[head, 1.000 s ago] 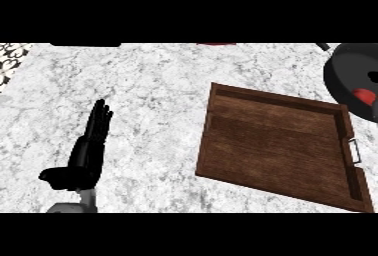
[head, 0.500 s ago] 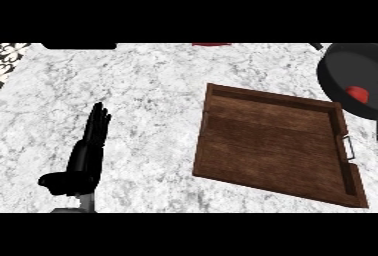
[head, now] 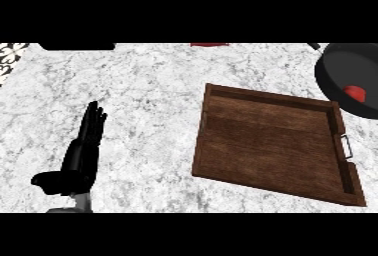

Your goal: Pick the bell pepper from the tray and place it in the pot

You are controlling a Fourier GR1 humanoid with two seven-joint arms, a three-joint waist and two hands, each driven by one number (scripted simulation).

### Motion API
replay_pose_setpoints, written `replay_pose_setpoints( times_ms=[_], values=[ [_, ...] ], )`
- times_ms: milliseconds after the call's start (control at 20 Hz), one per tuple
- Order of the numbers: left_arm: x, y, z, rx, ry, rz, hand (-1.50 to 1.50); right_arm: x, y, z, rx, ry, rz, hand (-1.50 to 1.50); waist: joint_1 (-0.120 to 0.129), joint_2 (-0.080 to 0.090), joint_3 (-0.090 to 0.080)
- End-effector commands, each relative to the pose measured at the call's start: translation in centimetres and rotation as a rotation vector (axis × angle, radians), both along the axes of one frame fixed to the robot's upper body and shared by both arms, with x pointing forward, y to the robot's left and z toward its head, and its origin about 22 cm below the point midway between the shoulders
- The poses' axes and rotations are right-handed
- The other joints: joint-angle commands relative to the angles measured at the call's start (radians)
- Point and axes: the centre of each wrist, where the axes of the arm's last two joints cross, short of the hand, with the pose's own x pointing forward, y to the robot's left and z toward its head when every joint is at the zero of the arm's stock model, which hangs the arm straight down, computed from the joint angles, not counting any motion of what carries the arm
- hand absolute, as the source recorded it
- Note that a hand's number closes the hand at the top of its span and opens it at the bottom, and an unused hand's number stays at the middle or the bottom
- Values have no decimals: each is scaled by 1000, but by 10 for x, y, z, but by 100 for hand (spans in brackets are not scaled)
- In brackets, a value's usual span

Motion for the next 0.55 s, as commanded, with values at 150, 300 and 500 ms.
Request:
replay_pose_setpoints(
  times_ms=[150, 300, 500],
  values=[
    [4, -10, -13, -19, -4, -18, 0, -24, 10, 2, -32, -40, -70, -150, 0, 1, -1],
    [-15, 7, -5, -6, 1, -11, 0, -69, 9, -20, -41, -68, -133, -150, 0, -1, 0],
    [-2, -2, -7, -5, 10, 1, 0, -75, 7, -7, -65, -105, -169, -150, 1, 2, 0]
  ],
)
